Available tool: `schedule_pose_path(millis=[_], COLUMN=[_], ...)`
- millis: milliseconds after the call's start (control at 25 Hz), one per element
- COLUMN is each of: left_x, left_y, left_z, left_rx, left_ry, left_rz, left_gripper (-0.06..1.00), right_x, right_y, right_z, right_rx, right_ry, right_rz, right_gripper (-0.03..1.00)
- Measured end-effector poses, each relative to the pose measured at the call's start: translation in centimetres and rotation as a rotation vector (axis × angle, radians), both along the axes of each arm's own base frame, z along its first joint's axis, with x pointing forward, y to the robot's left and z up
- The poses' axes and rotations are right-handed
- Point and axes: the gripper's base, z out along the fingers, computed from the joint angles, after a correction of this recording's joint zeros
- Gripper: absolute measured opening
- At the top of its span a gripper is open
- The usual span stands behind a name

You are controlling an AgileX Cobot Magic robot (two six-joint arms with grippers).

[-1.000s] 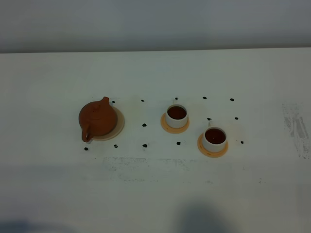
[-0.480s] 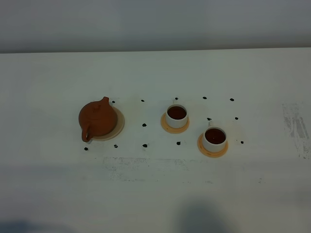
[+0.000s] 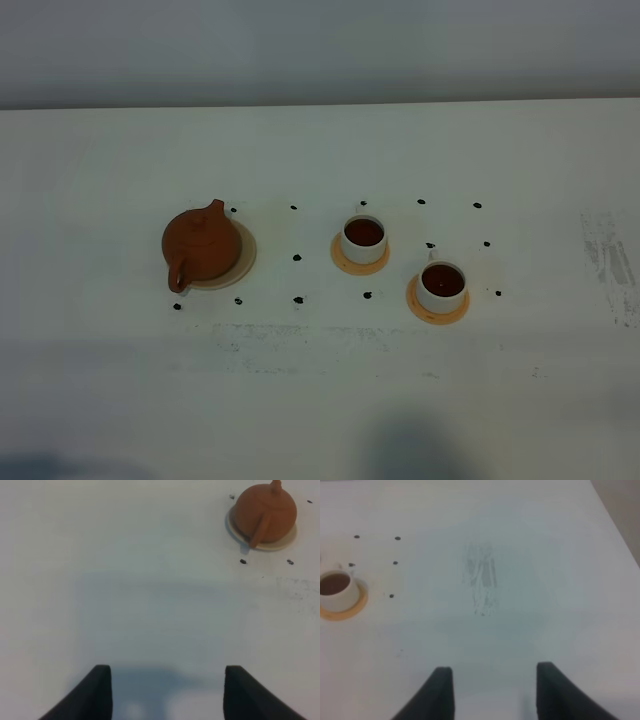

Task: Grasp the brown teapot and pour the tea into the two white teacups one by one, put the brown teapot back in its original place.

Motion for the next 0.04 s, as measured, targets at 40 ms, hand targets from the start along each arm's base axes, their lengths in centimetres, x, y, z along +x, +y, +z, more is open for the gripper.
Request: schedule_pose_path(millis=[40], left_x=[0.0], left_y=[0.0], left_z=[0.0], left_rx=[0.0], left_ry=[0.0], left_rz=[0.0], left_gripper=[0.48], right_x=[0.0], right_y=[0.0], right_z=[0.0], right_rx=[0.0], right_ry=[0.0], right_rz=[0.0], right_gripper=[0.4])
